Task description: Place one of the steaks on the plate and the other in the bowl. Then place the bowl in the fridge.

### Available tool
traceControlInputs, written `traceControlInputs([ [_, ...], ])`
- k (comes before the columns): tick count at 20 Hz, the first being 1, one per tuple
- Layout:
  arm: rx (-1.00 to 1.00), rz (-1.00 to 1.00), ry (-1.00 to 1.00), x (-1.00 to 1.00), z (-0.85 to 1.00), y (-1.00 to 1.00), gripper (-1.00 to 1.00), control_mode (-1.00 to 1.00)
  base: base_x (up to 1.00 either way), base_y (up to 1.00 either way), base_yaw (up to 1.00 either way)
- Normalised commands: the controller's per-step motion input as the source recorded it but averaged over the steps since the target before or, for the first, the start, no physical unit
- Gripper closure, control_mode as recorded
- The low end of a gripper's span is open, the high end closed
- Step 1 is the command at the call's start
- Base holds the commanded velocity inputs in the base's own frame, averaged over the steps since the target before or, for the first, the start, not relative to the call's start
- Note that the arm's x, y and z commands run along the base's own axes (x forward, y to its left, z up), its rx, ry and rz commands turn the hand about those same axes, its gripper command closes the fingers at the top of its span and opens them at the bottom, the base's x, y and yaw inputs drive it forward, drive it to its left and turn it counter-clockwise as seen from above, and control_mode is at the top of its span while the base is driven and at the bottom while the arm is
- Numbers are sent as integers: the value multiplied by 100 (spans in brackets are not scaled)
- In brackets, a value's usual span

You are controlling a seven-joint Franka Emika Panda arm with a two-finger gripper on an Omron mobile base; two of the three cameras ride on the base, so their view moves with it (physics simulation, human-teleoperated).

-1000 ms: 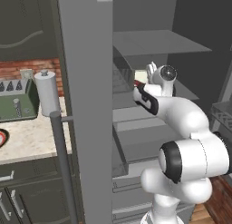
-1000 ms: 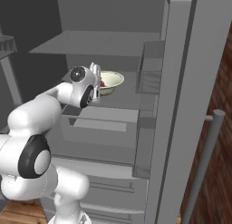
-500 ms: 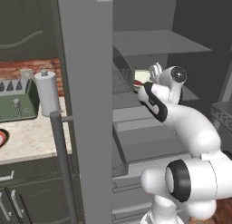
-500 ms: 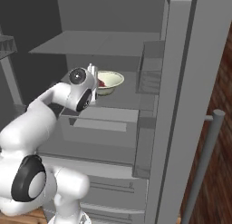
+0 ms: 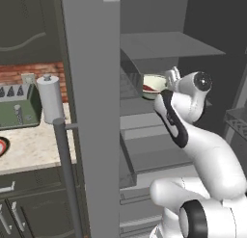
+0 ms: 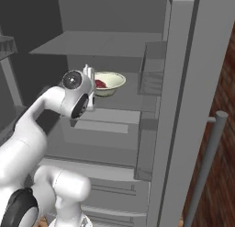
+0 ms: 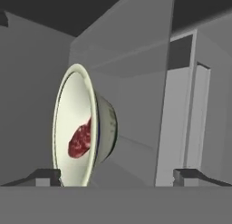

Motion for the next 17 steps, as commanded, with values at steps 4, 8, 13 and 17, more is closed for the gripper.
traceControlInputs([
  [4,0,0,28,-45,15,0,-100,-100,0,0,0],
  [8,0,0,37,-57,18,0,-100,-100,0,0,0],
  [13,0,1,35,-68,5,0,-100,-100,0,0,0],
  [17,0,6,16,-85,-18,0,-100,-100,0,0,0],
])
